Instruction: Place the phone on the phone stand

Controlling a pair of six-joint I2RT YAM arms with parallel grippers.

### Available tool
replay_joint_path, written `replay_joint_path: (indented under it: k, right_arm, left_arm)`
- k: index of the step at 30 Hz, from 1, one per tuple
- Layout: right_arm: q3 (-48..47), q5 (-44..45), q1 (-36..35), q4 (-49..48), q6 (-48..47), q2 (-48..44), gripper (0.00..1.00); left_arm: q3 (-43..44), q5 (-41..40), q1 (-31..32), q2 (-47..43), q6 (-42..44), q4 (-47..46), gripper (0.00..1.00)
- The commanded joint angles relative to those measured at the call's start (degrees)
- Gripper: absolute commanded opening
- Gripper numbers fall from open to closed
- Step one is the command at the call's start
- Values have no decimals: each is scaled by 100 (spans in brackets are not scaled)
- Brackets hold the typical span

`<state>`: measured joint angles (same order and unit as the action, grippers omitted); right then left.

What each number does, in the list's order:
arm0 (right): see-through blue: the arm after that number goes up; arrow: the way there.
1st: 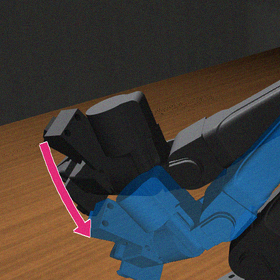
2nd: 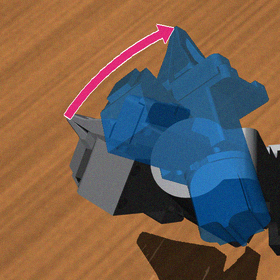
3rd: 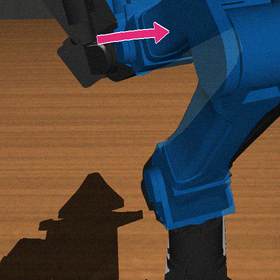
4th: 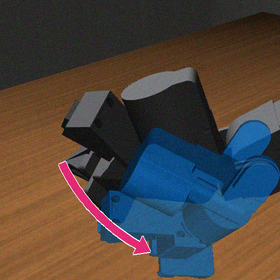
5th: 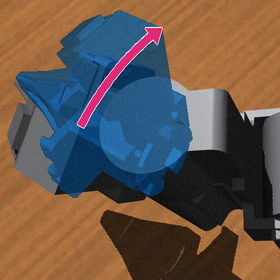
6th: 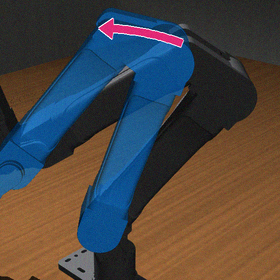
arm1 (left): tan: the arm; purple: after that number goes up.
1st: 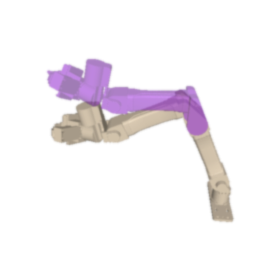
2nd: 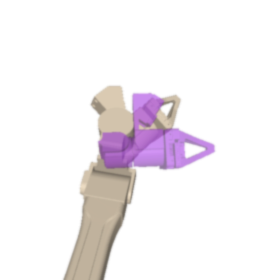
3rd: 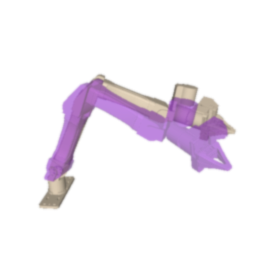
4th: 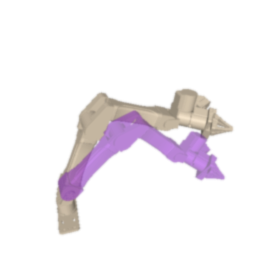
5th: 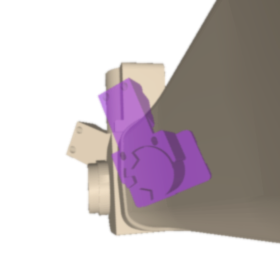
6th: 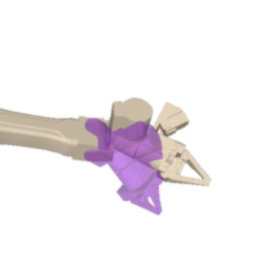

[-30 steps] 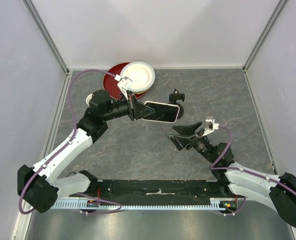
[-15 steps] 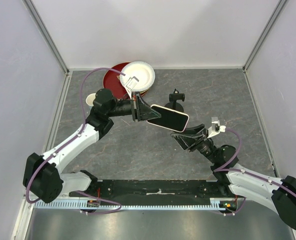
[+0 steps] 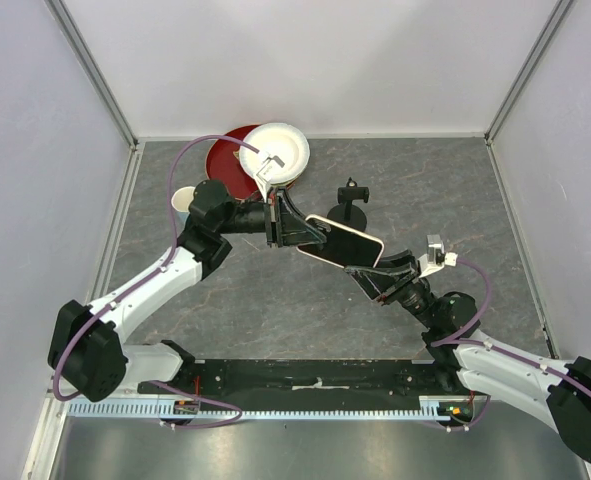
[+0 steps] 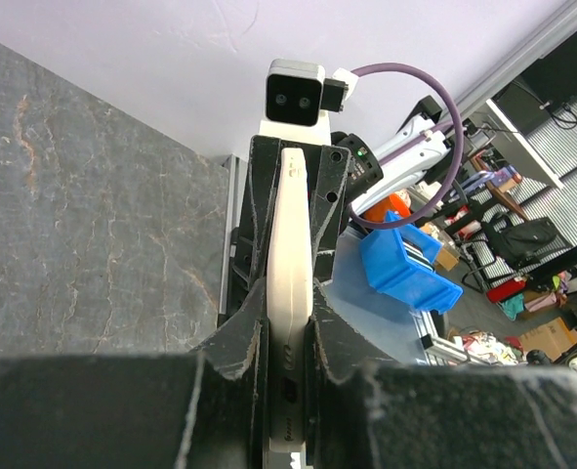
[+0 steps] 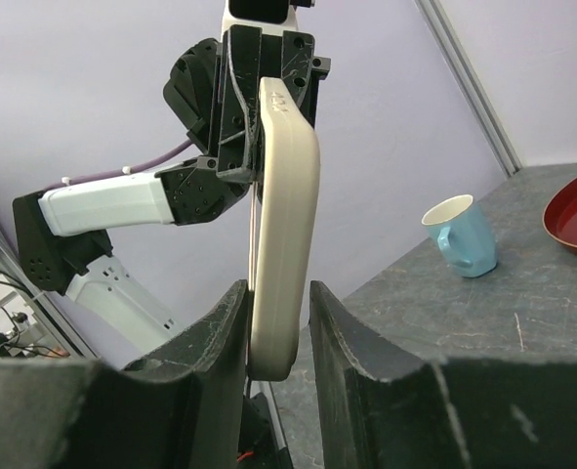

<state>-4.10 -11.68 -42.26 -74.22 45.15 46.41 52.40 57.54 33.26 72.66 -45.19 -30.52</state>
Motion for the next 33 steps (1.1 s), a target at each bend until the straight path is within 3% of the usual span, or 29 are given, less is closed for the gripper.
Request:
replay_joint_path:
  k: [1,15,19,22,23,24,25,28,29,30,32,33]
  right_arm:
    - [41,61,7,-1780,100,-36,38]
    - [32,368,7,-1510,-181,-334,52]
    - [-91,263,7,-1253,-261,-414,51]
    - [-152,89,7,-1236,-339,-396,36]
    - [-170,18,7,-1218,-375,-379,16]
    - [-196,-27,7,-1088,-410,-379,3]
    - [-240,-114,7,-982,-497,-379,0]
    - [-249,-89,7,-324,-813,-580,0]
    - [-275,181,16,52,-893,-824,0]
    - [-345,297,16,1083,-1041,-975,0]
    - [-687,551,16,2726,-1540,-1361,0]
    - [-828,631,16,3276,-1727,-1441,0]
  left_arm:
    - [112,302,128,-51,-218,-516,2]
    - [104,354,269,-33,-174,-516,2]
    - [112,363,304,-24,-175,-516,2]
    - [112,363,322,-15,-175,-507,2]
    - [112,355,322,-7,-174,-499,2]
    - [130,355,322,2,-140,-464,2]
    - [217,346,331,11,-78,-211,2]
    - [724,127,322,20,868,973,42]
    - [884,-100,322,-15,1246,2127,60]
    - [999,-912,322,-146,1815,2565,63]
    - [1079,-1794,331,-357,2232,3329,68]
    - [1044,-2669,331,-584,2443,3447,69]
